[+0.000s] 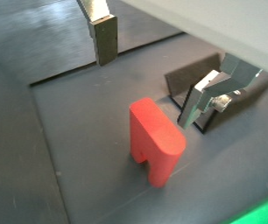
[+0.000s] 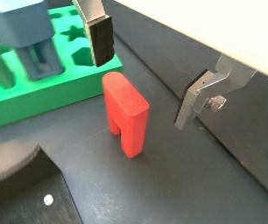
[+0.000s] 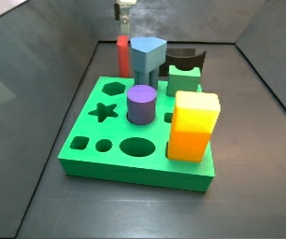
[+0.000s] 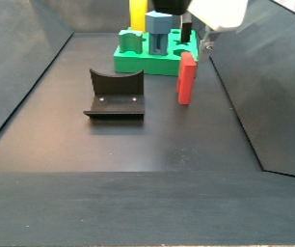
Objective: Pick up the square-circle object. Move up. Rotate the square-circle object. Place the square-circle object on the fixture. Regrasp the square-circle object. Move to above the board. Insert the square-circle object.
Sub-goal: Rotate the square-circle object.
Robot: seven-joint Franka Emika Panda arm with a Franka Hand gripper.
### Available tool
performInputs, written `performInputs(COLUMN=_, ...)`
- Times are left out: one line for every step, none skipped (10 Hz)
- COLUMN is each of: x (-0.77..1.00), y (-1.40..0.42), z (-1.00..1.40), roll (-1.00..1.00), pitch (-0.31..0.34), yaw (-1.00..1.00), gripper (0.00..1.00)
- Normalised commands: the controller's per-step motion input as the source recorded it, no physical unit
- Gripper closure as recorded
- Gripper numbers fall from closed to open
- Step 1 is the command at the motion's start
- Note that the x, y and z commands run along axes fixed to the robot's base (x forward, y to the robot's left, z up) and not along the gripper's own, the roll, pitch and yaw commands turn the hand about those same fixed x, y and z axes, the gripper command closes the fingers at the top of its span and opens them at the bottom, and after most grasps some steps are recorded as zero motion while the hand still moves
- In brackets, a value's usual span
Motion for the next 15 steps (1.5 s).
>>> performInputs(x=0.03, y=0.01, z=-0.02, roll=0.0, pitch=0.008, yaw=1.0, gripper=0.0)
performInputs(x=0.03, y=0.01, z=-0.02, roll=0.0, pitch=0.008, yaw=1.0, gripper=0.0)
performInputs(x=0.03, y=0.01, z=-0.02, roll=0.0, pitch=0.009, yaw=1.0, gripper=0.0)
performInputs(x=0.03, y=0.01, z=-0.02, roll=0.0, pitch=0.009, yaw=1.0, gripper=0.0)
performInputs(x=0.03, y=0.01, z=-0.02, roll=0.0, pitch=0.01, yaw=1.0, gripper=0.0)
performInputs(x=0.03, y=0.01, z=-0.02, roll=0.0, pitch=0.011, yaw=1.0, gripper=0.0)
performInputs(x=0.03, y=0.01, z=-0.02, roll=0.0, pitch=0.011, yaw=1.0, gripper=0.0)
performInputs(x=0.03, y=0.01, z=-0.02, roll=0.0, pitch=0.012, yaw=1.0, gripper=0.0)
performInputs(x=0.03, y=0.01, z=-0.02, roll=0.0, pitch=0.014, yaw=1.0, gripper=0.0)
performInputs(x=0.03, y=0.01, z=-0.02, roll=0.0, pitch=0.015, yaw=1.0, gripper=0.0)
performInputs(x=0.03, y=0.01, z=-0.02, roll=-0.01, pitch=0.017, yaw=1.0, gripper=0.0)
performInputs(x=0.03, y=0.01, z=-0.02, roll=-0.01, pitch=0.02, yaw=1.0, gripper=0.0)
performInputs(x=0.03, y=0.01, z=-0.02, roll=-0.01, pitch=0.023, yaw=1.0, gripper=0.0)
performInputs(x=0.03, y=0.01, z=-0.02, roll=-0.01, pitch=0.028, yaw=1.0, gripper=0.0)
performInputs(x=0.03, y=0.01, z=-0.02, roll=-0.01, pitch=0.034, yaw=1.0, gripper=0.0)
